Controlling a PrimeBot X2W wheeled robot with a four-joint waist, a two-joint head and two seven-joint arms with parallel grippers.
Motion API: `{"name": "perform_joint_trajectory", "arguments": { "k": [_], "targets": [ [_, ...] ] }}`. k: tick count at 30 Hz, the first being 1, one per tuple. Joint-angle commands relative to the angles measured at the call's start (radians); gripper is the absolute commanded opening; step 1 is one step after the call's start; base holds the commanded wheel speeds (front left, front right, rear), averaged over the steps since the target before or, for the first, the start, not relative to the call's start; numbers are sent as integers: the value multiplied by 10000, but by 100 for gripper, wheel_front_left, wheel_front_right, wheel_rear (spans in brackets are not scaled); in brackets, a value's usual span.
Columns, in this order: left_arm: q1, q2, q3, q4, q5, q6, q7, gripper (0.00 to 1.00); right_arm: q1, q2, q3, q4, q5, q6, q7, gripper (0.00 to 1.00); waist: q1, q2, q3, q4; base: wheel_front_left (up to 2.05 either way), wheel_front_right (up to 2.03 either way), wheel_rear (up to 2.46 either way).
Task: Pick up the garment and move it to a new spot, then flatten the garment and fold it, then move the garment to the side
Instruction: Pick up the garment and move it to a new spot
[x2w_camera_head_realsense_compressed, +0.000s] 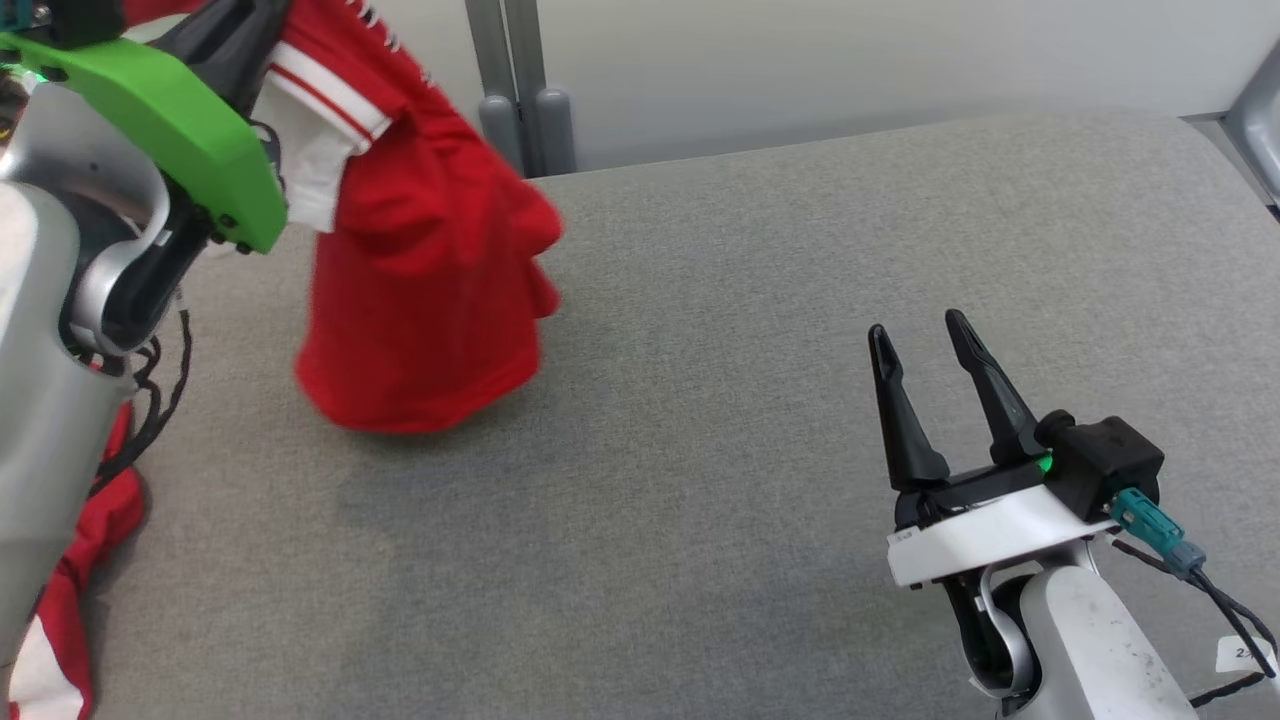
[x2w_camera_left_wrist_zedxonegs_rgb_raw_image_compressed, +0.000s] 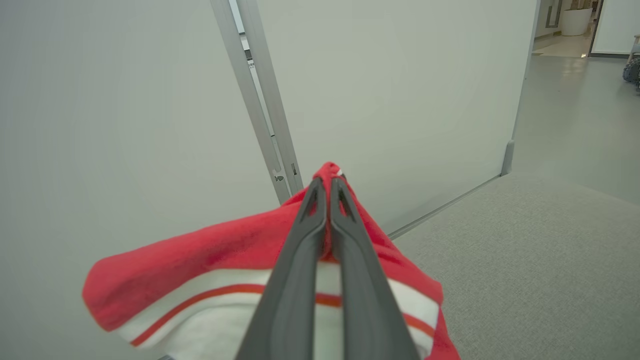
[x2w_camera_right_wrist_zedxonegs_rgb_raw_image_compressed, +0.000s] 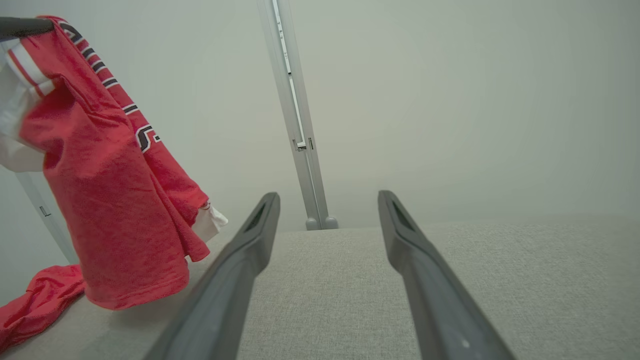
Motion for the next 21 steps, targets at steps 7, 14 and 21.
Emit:
{"name": "perform_joint_trajectory", "arguments": {
  "k": [7, 14, 21],
  "targets": [
    [1359, -632, 427, -999, -797, 713, -749, 0, 174, -8, -420, -219, 90, 5, -29, 100, 0, -1, -34, -637, 0, 0, 0],
    [4321, -1044, 493, 298, -1551, 1112, -1897, 0, 252, -8, -724, -298, -18, 5, -29, 100, 0, -1, 14, -817, 0, 0, 0],
    [5530, -1629, 99, 2603, -1263, 789, -3188, 0, 157, -14, -727, -240, -131, 5, -31, 100, 0, -1, 34, -697, 0, 0, 0]
  ]
}}
